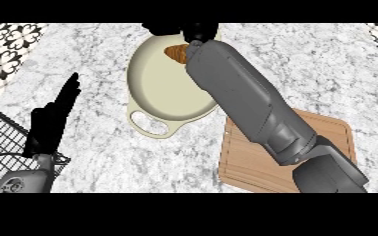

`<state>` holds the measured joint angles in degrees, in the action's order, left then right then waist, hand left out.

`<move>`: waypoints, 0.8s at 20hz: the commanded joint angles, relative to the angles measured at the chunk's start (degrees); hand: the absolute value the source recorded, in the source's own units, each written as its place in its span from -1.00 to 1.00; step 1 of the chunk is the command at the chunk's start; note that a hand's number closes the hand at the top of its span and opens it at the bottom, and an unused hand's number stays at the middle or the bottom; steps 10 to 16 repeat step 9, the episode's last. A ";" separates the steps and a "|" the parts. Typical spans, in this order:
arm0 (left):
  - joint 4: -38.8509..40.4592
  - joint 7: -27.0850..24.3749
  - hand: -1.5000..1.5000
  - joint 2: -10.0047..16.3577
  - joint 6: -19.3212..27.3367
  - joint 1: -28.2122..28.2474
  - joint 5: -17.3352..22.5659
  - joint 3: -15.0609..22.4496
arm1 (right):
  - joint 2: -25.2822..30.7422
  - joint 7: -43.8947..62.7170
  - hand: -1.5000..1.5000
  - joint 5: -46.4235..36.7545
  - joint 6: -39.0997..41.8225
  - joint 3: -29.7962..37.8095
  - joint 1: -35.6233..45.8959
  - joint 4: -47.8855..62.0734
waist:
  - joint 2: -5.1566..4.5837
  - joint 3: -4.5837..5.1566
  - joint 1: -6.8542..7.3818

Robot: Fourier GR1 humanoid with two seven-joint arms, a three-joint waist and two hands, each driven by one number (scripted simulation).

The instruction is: Pick the croissant from the cutting board and place it in the pot

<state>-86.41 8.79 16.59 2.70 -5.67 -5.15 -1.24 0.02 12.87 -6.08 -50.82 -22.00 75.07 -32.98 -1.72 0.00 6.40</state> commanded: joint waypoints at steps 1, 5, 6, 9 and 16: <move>-0.38 1.65 0.00 0.20 0.43 -0.31 -0.20 -0.72 | -0.02 -5.47 -1.00 8.10 -0.42 -2.11 -5.23 -5.51 | 0.62 0.00 -1.15; 0.06 -1.90 0.00 0.07 -0.11 3.80 0.27 -1.62 | -0.02 -10.51 -1.00 13.60 0.69 -4.20 -8.87 -8.08 | 1.06 0.02 -2.84; -2.62 0.59 0.00 1.94 -0.93 5.17 1.12 -3.16 | -0.02 -11.91 -1.00 13.26 2.13 -1.55 -10.02 -9.05 | 1.40 -0.02 -4.01; -3.41 1.45 0.00 0.66 0.38 5.64 0.08 -2.95 | -0.02 -13.51 -1.00 13.85 2.98 -2.30 -13.48 -11.18 | 1.63 -0.01 -5.17; -3.41 1.45 0.00 0.66 0.38 5.64 0.08 -2.95 | -0.02 -13.51 -1.00 13.85 2.98 -2.30 -13.48 -11.18 | 1.63 -0.01 -5.17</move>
